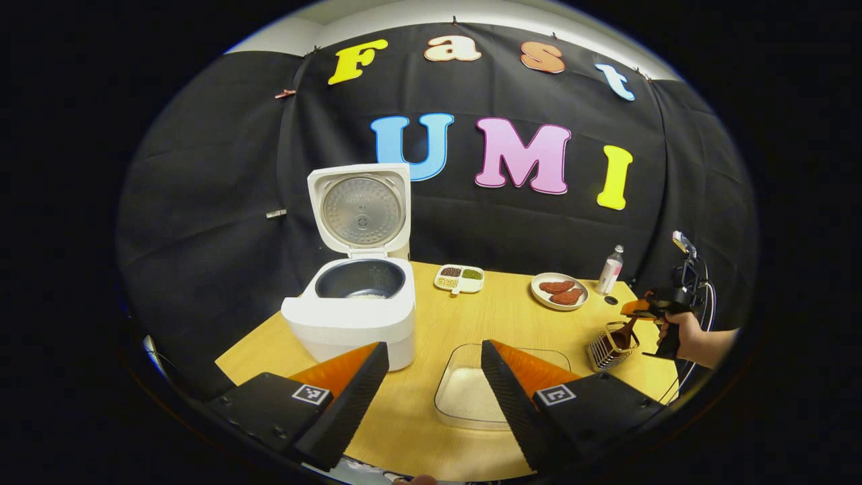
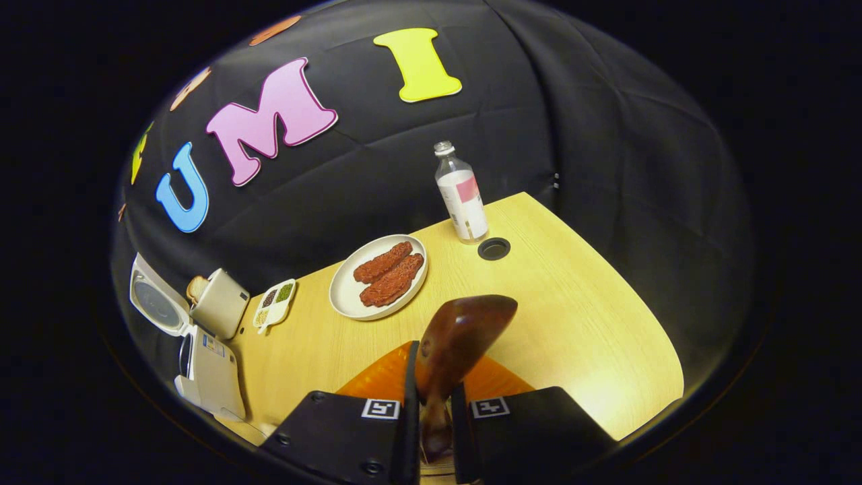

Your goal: Close the left gripper, press the button to open the rice cooker; take a wooden spoon from the chopstick holder with the right hand, scoop a spoonful of rice and pour it into the rice cooker, then put the wooden spoon back into the chopstick holder.

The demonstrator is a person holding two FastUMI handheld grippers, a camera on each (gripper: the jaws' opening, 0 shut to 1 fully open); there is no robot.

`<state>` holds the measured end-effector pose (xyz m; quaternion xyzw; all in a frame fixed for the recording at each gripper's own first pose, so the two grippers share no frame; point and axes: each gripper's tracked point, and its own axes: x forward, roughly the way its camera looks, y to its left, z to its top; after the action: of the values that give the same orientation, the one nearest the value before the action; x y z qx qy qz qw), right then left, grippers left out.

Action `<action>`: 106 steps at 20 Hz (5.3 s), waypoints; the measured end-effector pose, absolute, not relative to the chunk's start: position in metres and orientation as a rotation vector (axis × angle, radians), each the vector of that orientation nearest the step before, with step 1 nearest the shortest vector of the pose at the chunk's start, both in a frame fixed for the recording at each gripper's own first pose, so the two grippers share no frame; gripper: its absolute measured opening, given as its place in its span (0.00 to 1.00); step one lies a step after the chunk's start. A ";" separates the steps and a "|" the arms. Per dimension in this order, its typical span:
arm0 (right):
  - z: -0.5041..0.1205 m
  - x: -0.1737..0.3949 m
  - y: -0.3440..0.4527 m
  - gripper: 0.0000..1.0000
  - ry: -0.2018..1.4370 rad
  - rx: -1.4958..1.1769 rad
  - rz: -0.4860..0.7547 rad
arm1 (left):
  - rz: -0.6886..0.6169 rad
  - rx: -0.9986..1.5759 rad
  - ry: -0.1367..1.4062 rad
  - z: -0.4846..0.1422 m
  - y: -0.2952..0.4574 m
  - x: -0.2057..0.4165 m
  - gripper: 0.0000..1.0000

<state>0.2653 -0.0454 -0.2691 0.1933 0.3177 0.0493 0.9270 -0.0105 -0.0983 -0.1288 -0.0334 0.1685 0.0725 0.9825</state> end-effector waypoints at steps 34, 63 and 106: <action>-0.165 0.089 0.139 0.18 0.465 0.416 0.138 | -0.121 -0.132 0.282 -0.146 0.056 -0.039 0.96; -0.252 0.035 0.256 0.13 0.634 0.441 0.147 | -0.155 -0.176 0.367 -0.196 0.088 -0.024 0.96; -0.085 0.125 0.266 0.17 0.654 1.225 0.171 | -0.081 -0.200 0.233 -0.143 0.076 -0.050 0.96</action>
<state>0.1254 0.2659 -0.0846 0.5636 0.3012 0.0788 0.7652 -0.0501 0.0757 -0.1431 -0.0995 0.1161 -0.0401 0.9874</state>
